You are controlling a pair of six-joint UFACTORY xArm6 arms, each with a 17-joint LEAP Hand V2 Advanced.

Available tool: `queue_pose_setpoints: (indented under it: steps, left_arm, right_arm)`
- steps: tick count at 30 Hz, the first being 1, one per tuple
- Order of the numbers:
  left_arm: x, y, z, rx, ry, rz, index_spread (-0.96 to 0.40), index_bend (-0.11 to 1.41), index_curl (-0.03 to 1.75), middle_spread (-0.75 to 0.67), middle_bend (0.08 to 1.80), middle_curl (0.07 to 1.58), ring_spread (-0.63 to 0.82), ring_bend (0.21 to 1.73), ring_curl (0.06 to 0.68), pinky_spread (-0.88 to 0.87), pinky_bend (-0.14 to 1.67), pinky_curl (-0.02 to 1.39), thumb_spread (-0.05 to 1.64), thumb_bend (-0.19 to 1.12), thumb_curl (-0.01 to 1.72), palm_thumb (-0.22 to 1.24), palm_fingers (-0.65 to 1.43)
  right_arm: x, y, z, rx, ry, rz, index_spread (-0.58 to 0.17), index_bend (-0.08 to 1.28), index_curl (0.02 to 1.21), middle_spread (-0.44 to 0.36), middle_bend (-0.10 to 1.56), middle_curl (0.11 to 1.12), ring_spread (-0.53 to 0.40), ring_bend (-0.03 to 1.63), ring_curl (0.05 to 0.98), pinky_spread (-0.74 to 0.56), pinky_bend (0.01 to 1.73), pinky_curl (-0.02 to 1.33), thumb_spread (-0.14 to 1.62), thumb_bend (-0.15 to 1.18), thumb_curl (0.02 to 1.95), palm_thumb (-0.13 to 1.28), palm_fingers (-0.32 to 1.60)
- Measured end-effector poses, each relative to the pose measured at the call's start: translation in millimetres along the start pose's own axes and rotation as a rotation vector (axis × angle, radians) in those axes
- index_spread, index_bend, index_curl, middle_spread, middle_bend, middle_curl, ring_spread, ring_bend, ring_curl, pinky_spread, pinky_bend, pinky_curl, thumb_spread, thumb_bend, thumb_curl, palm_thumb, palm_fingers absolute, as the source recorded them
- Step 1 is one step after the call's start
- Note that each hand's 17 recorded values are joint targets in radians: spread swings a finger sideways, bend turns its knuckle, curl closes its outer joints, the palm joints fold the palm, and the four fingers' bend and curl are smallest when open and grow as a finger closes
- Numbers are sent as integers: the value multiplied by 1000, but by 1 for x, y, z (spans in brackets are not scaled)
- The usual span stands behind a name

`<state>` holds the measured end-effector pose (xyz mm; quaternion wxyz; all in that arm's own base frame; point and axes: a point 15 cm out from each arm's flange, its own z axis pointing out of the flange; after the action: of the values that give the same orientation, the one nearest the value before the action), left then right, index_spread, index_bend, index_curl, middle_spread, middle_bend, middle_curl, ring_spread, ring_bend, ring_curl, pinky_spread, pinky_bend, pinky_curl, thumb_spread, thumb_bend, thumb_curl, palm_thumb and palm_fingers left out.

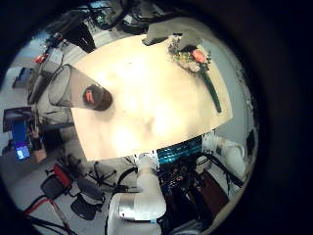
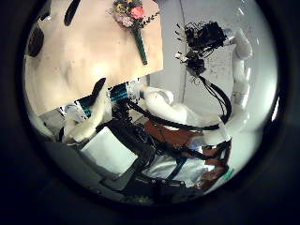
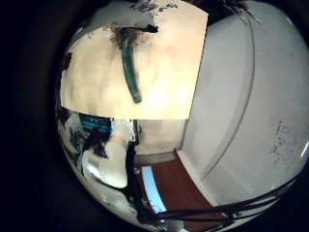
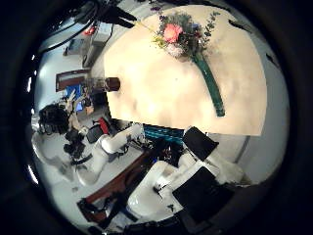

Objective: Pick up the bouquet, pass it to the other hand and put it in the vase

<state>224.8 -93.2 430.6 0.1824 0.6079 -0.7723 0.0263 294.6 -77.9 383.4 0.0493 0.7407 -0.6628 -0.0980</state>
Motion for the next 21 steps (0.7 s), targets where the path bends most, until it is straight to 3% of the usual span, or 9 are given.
queue_pose_setpoints:
  steps: [3, 11, 21]
  left_arm:
    - [2, 5, -11, 39, 38, -19, 51, 135, 291, 255, 210, 379, 461, 637, 201, 551, 575, 149, 1016, -19, 434, 700, 123]
    - [2, 3, -14, 49, 65, -39, 48, 150, 280, 258, 229, 384, 455, 666, 209, 549, 609, 151, 1012, -24, 432, 707, 106]
    - [14, -2, -1, 16, 46, 32, 48, 158, 284, 258, 244, 386, 454, 689, 211, 546, 617, 144, 1023, -26, 427, 683, 95]
  right_arm:
    - [4, -3, -4, -6, 5, -31, -339, 152, 259, 26, 274, 337, 71, 749, 182, 404, 814, 258, 985, -23, 464, 748, 100]
    - [13, -7, -25, 40, 20, -47, -351, 154, 260, 14, 281, 344, 62, 756, 191, 404, 795, 241, 993, -24, 469, 758, 128]
    - [20, 2, -30, 97, -70, 40, -347, 165, 266, -10, 339, 360, 29, 795, 196, 395, 780, 217, 1117, -27, 421, 616, 257]
